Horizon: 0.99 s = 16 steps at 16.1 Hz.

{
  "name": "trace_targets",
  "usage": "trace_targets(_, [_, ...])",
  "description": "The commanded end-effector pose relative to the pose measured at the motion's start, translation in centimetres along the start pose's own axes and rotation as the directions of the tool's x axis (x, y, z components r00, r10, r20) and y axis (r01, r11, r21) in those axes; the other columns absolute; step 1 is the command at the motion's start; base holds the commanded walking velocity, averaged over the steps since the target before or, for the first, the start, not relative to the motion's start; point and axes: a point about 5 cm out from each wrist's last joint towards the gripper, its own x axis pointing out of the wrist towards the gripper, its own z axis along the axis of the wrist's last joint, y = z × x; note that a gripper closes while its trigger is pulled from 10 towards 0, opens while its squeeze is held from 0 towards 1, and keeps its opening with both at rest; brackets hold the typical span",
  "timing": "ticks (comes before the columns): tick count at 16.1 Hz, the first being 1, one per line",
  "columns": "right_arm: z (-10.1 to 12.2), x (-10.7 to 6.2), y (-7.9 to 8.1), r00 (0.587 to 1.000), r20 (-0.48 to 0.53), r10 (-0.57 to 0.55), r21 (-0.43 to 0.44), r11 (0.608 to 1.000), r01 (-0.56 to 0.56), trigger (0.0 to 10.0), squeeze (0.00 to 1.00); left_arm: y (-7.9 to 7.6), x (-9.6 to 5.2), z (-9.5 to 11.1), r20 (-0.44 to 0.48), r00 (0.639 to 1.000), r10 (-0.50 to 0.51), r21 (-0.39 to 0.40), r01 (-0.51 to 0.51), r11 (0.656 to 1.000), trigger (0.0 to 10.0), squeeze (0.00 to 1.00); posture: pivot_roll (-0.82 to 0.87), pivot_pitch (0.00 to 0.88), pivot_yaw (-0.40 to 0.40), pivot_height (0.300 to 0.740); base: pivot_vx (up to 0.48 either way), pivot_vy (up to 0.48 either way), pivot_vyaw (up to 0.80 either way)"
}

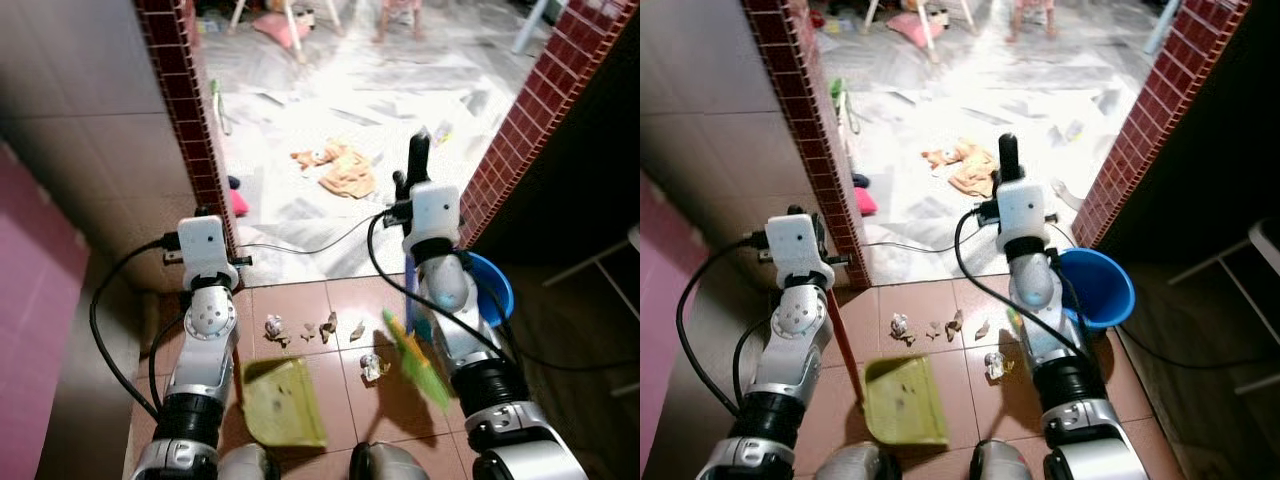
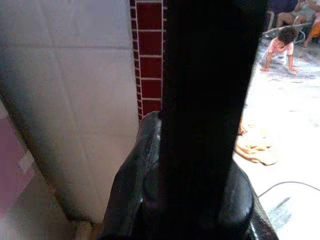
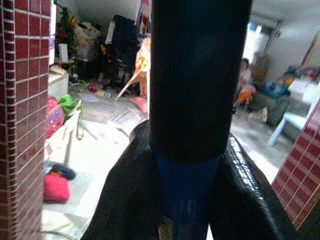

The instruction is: Sweep floor

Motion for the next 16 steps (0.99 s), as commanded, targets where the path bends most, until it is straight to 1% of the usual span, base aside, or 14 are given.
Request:
trace_targets(1, [0.6,0.3,-0.2,0.999,0.036,-0.016,0.01,1.0,0.016,10.0,0.0,-0.7,0.7,1.5,0.074,0.997,0.007,-0.036,-0.004,0.999,10.0,0.0,-0.03,0.117,-0.012,0.74,0.0,0.0,0.0])
trace_targets(2, [0.6,0.3,-0.1,0.999,0.035,-0.015,0.013,1.0,0.015,10.0,0.0,-0.7,0.7,1.5,0.073,0.997,0.009,-0.038,-0.006,0.999,10.0,0.0,-0.03,0.117,-0.012,0.74,0.0,0.0,0.0])
trace_targets(5, [0.3,-0.2,0.5,0.999,0.036,-0.015,0.005,1.0,0.015,10.0,0.0,-1.9,0.8,1.2,0.091,0.996,-0.004,-0.064,0.01,0.998,10.0,0.0,-0.03,0.159,-0.001,0.74,0.0,0.0,0.0])
trace_targets(6, [0.2,-0.4,0.9,0.999,0.036,-0.022,-0.011,1.0,0.023,10.0,0.0,-2.4,1.0,1.0,0.085,0.996,-0.008,-0.042,0.011,0.999,10.0,0.0,-0.04,0.167,0.003,0.74,0.0,0.0,0.0])
trace_targets(8, [0.3,-0.3,1.6,0.999,0.047,-0.008,-0.018,1.0,0.009,10.0,0.0,-2.9,1.2,0.8,0.082,0.996,-0.021,-0.023,0.023,0.999,10.0,0.0,-0.04,0.169,0.005,0.74,0.0,0.0,0.0])
trace_targets(10, [0.2,-0.4,2.1,0.999,0.044,0.014,-0.03,0.999,-0.013,10.0,0.0,-3.2,1.3,0.6,0.07,0.997,-0.027,-0.021,0.028,0.999,10.0,0.0,-0.05,0.172,0.005,0.74,0.0,0.0,0.0])
trace_targets(11, [0.0,-0.4,2.6,0.999,0.025,0.034,-0.013,0.999,-0.033,10.0,0.0,-3.5,1.3,0.5,0.067,0.997,-0.037,-0.029,0.039,0.999,10.0,0.0,-0.05,0.172,0.005,0.74,0.0,0.0,0.0])
trace_targets(12, [-0.1,-0.4,3.0,0.998,0.011,0.057,0.021,0.998,-0.057,10.0,0.0,-3.7,1.3,0.4,0.065,0.997,-0.039,-0.03,0.041,0.999,10.0,0.0,-0.05,0.172,0.005,0.74,0.0,0.0,0.0])
trace_targets(13, [0.0,-0.4,3.8,0.996,-0.01,0.084,0.143,0.986,-0.082,10.0,0.0,-4.1,1.2,0.2,0.066,0.997,-0.043,-0.034,0.045,0.998,10.0,0.0,-0.05,0.164,0.003,0.74,0.0,0.0,0.0])
trace_targets(14, [0.1,-0.4,4.1,0.996,-0.01,0.092,0.179,0.98,-0.089,10.0,0.0,-4.2,1.2,0.2,0.066,0.997,-0.046,-0.034,0.048,0.998,10.0,0.0,-0.05,0.158,0.002,0.74,0.0,0.0,0.0])
trace_targets(16, [0.9,-0.2,4.7,0.994,-0.004,0.109,0.349,0.932,-0.1,10.0,0.0,-4.6,1.1,0.0,0.065,0.997,-0.052,-0.037,0.055,0.998,10.0,0.0,-0.06,0.15,0.0,0.74,0.0,0.0,0.0])
